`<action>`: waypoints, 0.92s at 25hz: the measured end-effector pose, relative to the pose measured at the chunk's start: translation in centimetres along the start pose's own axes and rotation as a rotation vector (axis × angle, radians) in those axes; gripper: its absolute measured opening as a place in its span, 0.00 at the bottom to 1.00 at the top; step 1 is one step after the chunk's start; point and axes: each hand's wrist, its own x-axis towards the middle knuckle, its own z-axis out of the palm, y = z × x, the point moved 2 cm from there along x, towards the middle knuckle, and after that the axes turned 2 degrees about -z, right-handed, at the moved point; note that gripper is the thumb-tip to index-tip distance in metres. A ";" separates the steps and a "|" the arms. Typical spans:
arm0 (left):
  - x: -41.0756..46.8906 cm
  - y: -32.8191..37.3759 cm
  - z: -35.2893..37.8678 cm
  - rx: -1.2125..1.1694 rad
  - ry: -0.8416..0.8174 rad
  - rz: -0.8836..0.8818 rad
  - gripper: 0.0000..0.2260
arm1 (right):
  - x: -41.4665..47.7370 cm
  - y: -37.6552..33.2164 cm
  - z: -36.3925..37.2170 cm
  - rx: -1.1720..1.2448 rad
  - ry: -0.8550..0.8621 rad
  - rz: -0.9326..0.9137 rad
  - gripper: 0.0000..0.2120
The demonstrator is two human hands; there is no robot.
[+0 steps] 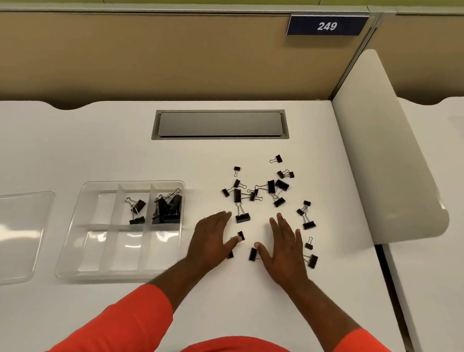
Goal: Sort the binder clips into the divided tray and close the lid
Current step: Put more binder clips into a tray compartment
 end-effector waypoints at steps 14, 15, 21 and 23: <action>4.7 2.4 3.0 0.106 0.086 0.046 0.13 | 6.2 3.3 -1.3 0.071 0.069 0.076 0.31; 4.7 2.3 2.9 0.084 0.096 0.046 0.14 | 6.4 3.4 -1.3 0.077 0.076 0.084 0.31; 4.4 1.9 2.6 -0.009 0.109 -0.008 0.12 | 9.7 3.9 -1.5 0.106 0.139 0.081 0.25; 4.4 1.8 2.8 -0.028 0.105 -0.033 0.13 | 11.3 4.1 -1.8 0.084 0.147 0.075 0.22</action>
